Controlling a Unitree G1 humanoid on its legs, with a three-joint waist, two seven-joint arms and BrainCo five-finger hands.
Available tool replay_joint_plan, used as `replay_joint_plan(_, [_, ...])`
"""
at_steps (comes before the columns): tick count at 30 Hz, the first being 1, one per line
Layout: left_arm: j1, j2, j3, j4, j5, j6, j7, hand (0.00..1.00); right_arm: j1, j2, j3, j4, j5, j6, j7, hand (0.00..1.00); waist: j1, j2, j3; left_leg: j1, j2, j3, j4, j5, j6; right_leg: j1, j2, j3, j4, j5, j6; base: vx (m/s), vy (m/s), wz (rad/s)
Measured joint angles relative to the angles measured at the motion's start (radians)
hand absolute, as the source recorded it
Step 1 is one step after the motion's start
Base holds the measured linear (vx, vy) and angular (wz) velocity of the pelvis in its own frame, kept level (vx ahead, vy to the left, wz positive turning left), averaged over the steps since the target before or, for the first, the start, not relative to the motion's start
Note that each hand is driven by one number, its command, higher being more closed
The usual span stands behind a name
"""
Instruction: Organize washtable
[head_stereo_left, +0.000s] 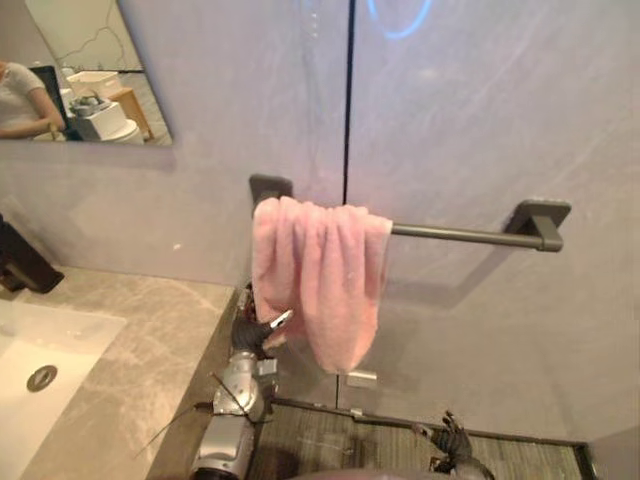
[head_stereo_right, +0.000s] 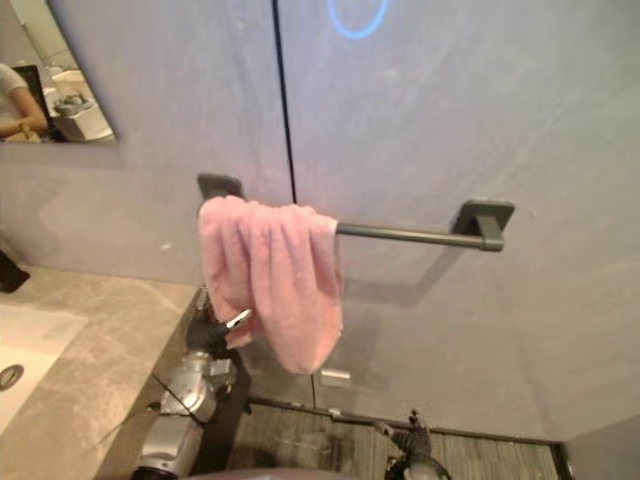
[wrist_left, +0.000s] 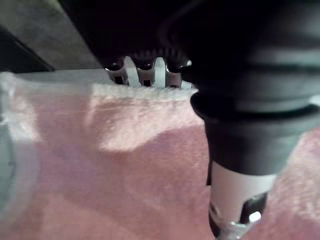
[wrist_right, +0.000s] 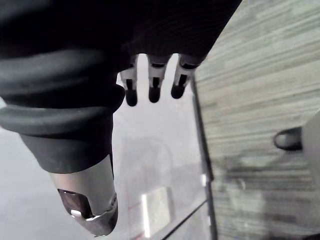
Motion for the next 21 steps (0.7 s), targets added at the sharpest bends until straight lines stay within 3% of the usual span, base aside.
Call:
replay_joint_plan(4, [-0.035,0.007,-0.009,0.056,0.007,0.010,-0.022,1.00,0.003,-0.010,0.020,-0.086,0.001,-0.002,0.017,0.00,-0.004,-0.004,0.003,-0.010,-0.003,0.012,0.001,0.001,0.002,-0.014,0.000,0.021,-0.014,0.018,0.004,-0.03,0.009,-0.15])
replay_joint_plan(6, [-0.052,0.018,-0.008,0.072,0.011,0.012,-0.023,1.00,0.000,-0.011,0.026,-0.161,0.003,-0.005,0.017,0.00,-0.026,-0.008,0.005,-0.013,-0.005,0.011,0.001,0.003,0.004,-0.014,0.000,0.026,-0.028,0.030,0.003,-0.03,0.012,-0.09])
replay_joint_plan(13, [-0.064,0.042,-0.004,0.072,0.020,0.011,-0.023,1.00,-0.001,-0.023,0.048,-0.371,-0.012,-0.031,0.016,0.00,-0.048,-0.011,0.009,-0.015,-0.009,-0.011,0.000,0.003,0.005,-0.016,0.001,0.045,-0.058,0.052,0.007,-0.03,-0.003,-0.08])
replay_joint_plan(21, [-0.065,0.061,0.000,0.072,0.020,0.005,-0.033,1.00,-0.010,-0.088,0.088,-0.530,-0.069,-0.051,0.041,0.00,-0.052,-0.009,0.017,-0.019,-0.012,-0.042,-0.005,0.003,0.005,-0.015,0.001,0.045,-0.083,0.072,0.010,-0.01,-0.005,-0.02])
